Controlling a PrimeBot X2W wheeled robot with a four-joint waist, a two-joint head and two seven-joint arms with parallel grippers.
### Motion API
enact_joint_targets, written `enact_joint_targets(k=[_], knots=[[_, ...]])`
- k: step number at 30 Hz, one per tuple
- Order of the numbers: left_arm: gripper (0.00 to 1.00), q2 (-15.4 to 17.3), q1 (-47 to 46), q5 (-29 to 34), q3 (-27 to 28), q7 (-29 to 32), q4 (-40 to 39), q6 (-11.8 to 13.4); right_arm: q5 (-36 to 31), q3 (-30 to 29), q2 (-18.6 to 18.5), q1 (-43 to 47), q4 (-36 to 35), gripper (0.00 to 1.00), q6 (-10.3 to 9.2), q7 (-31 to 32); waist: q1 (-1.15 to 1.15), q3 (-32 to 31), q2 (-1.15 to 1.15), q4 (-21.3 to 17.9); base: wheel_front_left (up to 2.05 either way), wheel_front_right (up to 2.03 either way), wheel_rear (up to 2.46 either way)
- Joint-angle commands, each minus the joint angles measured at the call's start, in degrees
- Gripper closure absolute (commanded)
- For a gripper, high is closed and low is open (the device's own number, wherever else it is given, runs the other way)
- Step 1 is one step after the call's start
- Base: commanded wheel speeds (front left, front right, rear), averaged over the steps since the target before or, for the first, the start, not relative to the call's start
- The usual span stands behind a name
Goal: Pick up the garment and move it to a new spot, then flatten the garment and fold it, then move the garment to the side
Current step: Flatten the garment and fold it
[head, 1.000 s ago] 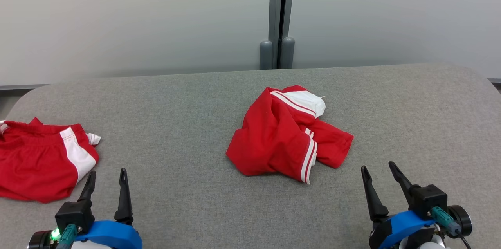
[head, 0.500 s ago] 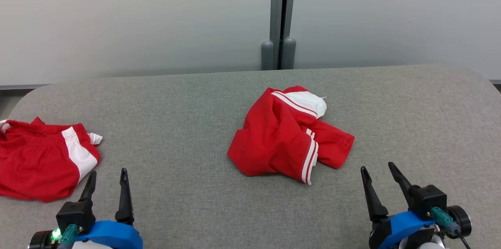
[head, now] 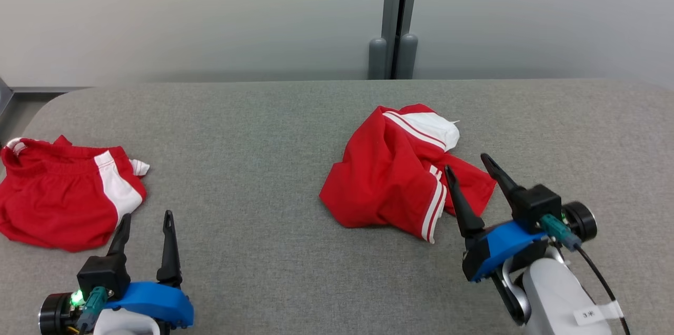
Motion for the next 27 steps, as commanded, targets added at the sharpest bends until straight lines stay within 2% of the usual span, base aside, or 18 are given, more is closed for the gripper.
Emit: enact_joint_targets(k=[1, 9, 16, 17, 18, 21, 27], knots=[[0.00, 0.03, -1.21, 0.17, -0.20, -0.17, -0.17, -0.26, -0.31, 0.62, -0.11, -2.49, 1.21, 0.00, 0.01, -0.21, -0.01, 1.13, -0.01, 0.88, 0.00, 0.00, 0.00], [0.00, -0.66, -4.01, 0.34, -1.37, -0.17, 0.03, -0.32, 2.92, 3.91, -0.13, -8.90, 15.83, 0.00, 0.01, -0.22, -0.01, 3.82, -0.01, 3.54, 0.00, 0.00, 0.00], [0.00, -0.83, -5.05, 0.43, -2.04, -0.17, 0.04, -0.48, 10.90, 7.46, -0.13, -10.06, 22.15, 0.00, 0.01, -0.22, -0.01, 4.95, -0.01, 4.20, 0.00, 0.00, 0.00], [0.00, -0.87, -5.23, 0.44, -2.19, -0.17, 0.10, -0.50, 12.55, 8.51, -0.14, -10.12, 22.97, 0.23, 0.01, -0.21, -0.01, 5.03, -0.01, 4.28, 0.00, 0.00, 0.00], [0.00, -0.90, -5.33, 0.45, -2.33, -0.17, 0.18, -0.49, 14.28, 9.87, -0.13, -10.23, 23.57, 1.00, 0.01, -0.21, -0.01, 5.08, -0.01, 4.33, 0.00, 0.00, 0.00], [0.00, -0.92, -5.42, 0.38, -2.44, -0.17, 0.27, -0.55, 16.20, 10.15, -0.22, -11.52, 22.69, 1.00, 0.01, -0.22, -0.01, 5.17, -0.01, 4.29, 0.00, 0.00, 0.00], [0.00, -0.79, -5.51, 0.13, -2.18, -0.17, 0.04, -0.56, 12.50, 8.77, -0.15, -11.91, 14.99, 1.00, 0.01, -0.22, -0.01, 4.39, -0.01, 4.80, 0.00, 0.00, 0.00]])
